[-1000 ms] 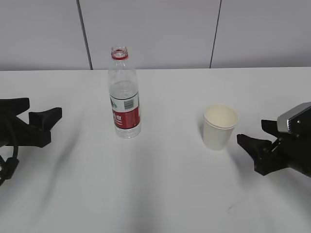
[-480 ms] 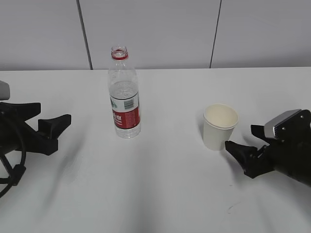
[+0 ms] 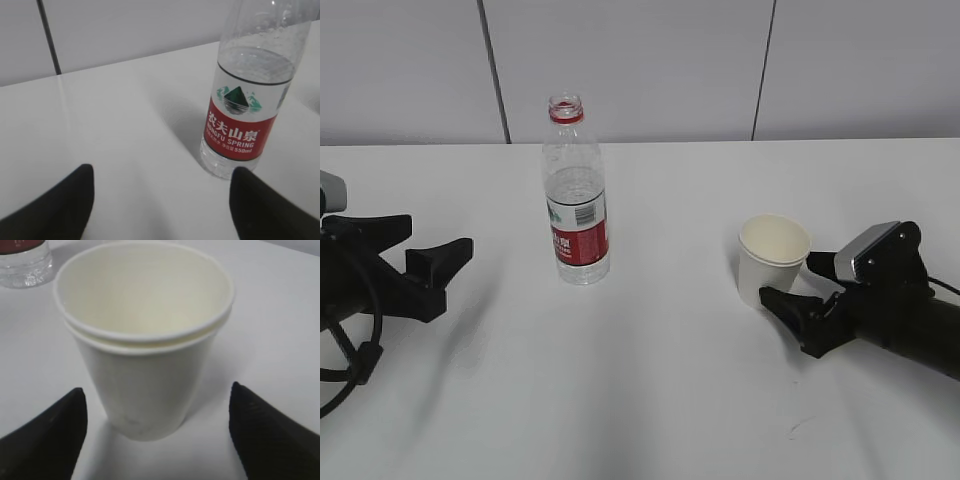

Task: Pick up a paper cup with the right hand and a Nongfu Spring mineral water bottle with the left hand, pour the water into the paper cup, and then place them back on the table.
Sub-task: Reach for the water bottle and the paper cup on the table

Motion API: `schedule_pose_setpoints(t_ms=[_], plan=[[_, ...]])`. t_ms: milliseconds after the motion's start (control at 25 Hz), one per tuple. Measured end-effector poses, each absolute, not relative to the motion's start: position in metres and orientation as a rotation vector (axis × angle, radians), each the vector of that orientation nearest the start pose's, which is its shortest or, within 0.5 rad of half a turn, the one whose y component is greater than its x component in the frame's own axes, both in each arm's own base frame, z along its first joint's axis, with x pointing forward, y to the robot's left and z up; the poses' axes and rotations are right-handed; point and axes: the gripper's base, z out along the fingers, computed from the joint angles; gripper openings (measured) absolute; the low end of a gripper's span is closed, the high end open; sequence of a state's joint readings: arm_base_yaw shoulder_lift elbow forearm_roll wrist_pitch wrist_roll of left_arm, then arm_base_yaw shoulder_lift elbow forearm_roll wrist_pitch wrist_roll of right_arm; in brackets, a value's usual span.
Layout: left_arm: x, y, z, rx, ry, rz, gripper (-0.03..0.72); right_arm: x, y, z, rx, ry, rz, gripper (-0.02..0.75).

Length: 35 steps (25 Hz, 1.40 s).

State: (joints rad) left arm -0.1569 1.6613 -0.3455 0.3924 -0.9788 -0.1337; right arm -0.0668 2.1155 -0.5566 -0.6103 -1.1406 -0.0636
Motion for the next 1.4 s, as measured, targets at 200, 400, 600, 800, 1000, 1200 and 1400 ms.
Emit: schedule_pose_setpoints(t_ms=[200, 400, 600, 800, 1000, 1200, 1400], plan=[[0.245, -0.069, 0.14, 0.449, 1.81, -0.357, 0.515, 0.312, 0.03, 0.064, -0.666, 1.788, 0.286, 0.667], [0.247, -0.07, 0.138, 0.441, 1.793, -0.374, 0.514, 0.319, 0.032, 0.057, -0.701, 1.775, 0.311, 0.666], [0.247, -0.07, 0.139, 0.439, 1.78, -0.377, 0.513, 0.326, 0.033, 0.056, -0.708, 1.758, 0.313, 0.661], [0.249, -0.07, 0.14, 0.439, 1.77, -0.378, 0.512, 0.331, 0.033, 0.059, -0.725, 1.734, 0.311, 0.647], [0.263, -0.076, 0.138, 0.47, 1.751, -0.407, 0.512, 0.332, 0.034, 0.059, -0.746, 1.726, 0.321, 0.57], [0.272, -0.081, 0.128, 0.491, 1.749, -0.452, 0.512, 0.331, 0.035, 0.059, -0.747, 1.723, 0.324, 0.507], [0.285, -0.089, 0.124, 0.552, 1.712, -0.501, 0.514, 0.331, 0.035, 0.059, -0.747, 1.722, 0.325, 0.503]])
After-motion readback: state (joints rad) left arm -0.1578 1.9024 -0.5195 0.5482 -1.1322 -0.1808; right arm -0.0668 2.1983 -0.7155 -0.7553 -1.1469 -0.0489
